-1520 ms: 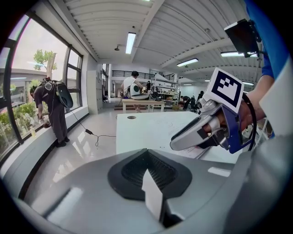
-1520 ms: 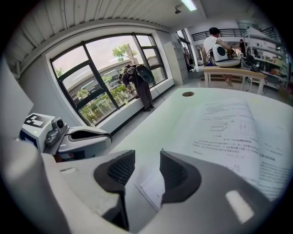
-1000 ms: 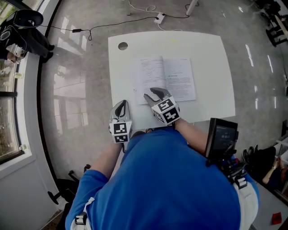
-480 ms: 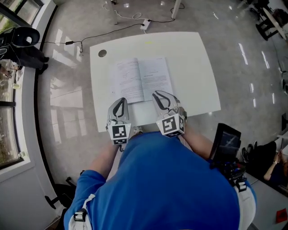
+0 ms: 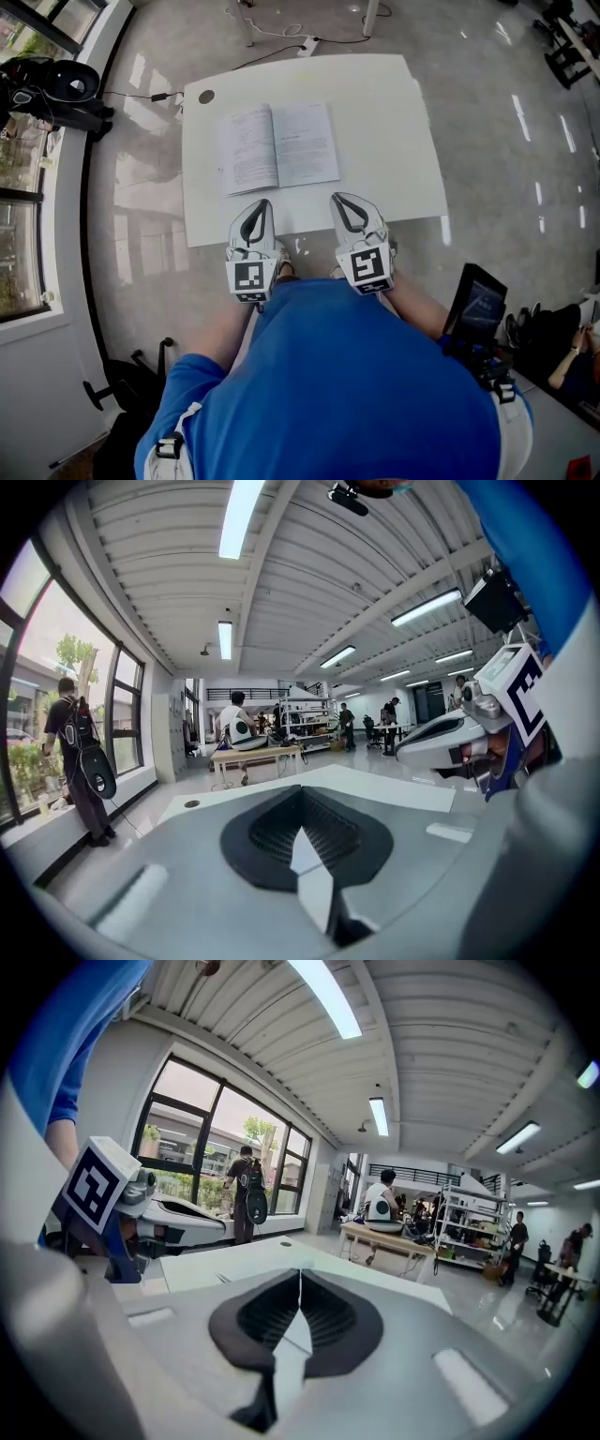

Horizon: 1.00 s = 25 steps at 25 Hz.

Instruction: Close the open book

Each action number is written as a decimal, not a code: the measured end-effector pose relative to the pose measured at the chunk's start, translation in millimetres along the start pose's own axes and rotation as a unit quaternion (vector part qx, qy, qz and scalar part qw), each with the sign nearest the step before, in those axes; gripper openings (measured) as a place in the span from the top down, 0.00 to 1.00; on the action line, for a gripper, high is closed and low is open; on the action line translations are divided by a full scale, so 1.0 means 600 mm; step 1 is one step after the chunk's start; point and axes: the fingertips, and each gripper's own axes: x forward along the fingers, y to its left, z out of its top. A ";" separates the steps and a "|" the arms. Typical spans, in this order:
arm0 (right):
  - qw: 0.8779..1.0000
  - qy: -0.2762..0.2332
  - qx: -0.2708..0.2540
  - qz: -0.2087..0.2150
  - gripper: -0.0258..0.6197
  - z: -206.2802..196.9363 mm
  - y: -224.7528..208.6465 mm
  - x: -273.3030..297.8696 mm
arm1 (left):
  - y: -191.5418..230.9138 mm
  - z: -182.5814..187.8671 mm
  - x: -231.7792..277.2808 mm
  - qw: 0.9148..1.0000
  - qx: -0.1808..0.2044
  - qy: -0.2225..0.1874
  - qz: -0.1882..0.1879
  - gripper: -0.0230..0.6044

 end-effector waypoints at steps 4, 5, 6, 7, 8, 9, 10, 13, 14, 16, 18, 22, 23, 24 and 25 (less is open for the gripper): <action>1.000 -0.005 0.006 0.009 0.96 0.002 0.008 -0.035 | -0.022 0.022 -0.032 1.000 -0.018 -0.014 0.008 0.95; 1.000 -0.006 0.008 0.009 0.96 0.002 0.011 -0.040 | -0.024 0.023 -0.039 1.000 -0.021 -0.015 0.010 0.96; 1.000 -0.007 0.011 0.009 0.96 0.001 0.013 -0.044 | -0.025 0.023 -0.044 1.000 -0.023 -0.014 0.011 0.95; 1.000 -0.008 0.014 0.008 0.96 0.000 0.015 -0.048 | -0.026 0.022 -0.049 1.000 -0.024 -0.013 0.010 0.95; 1.000 -0.008 0.017 0.006 0.96 -0.001 0.017 -0.052 | -0.027 0.020 -0.052 1.000 -0.025 -0.010 0.008 0.95; 1.000 -0.007 0.020 0.003 0.96 -0.001 0.018 -0.055 | -0.029 0.018 -0.054 1.000 -0.028 -0.008 0.004 0.95; 1.000 -0.005 0.022 0.001 0.96 -0.001 0.019 -0.058 | -0.029 0.016 -0.056 0.999 -0.032 -0.005 0.000 0.95; 0.999 -0.005 0.031 -0.010 0.96 0.013 0.030 -0.064 | -0.023 0.010 -0.068 0.999 -0.048 0.002 -0.010 0.96; 0.999 -0.007 0.033 -0.013 0.96 0.022 0.039 -0.068 | -0.019 0.010 -0.077 0.999 -0.053 0.001 -0.012 0.95; 0.999 -0.008 0.030 -0.014 0.96 0.032 0.063 -0.073 | -0.010 0.009 -0.098 0.998 -0.057 -0.002 -0.017 0.95; 0.999 -0.007 0.035 -0.015 0.96 0.032 0.077 -0.073 | -0.006 0.010 -0.109 0.998 -0.059 -0.003 -0.023 0.95; 0.999 0.000 0.044 -0.020 0.96 0.031 0.070 -0.074 | -0.015 0.013 -0.104 0.998 -0.059 -0.006 -0.030 0.95; 0.999 0.003 0.043 -0.021 0.96 0.029 0.069 -0.074 | -0.017 0.012 -0.102 0.998 -0.063 -0.005 -0.030 0.95; 0.999 0.005 0.043 -0.022 0.96 0.028 0.068 -0.073 | -0.018 0.011 -0.101 0.997 -0.065 -0.005 -0.030 0.95; 0.999 0.007 0.045 -0.022 0.96 0.026 0.068 -0.072 | -0.019 0.011 -0.101 0.997 -0.067 -0.005 -0.031 0.95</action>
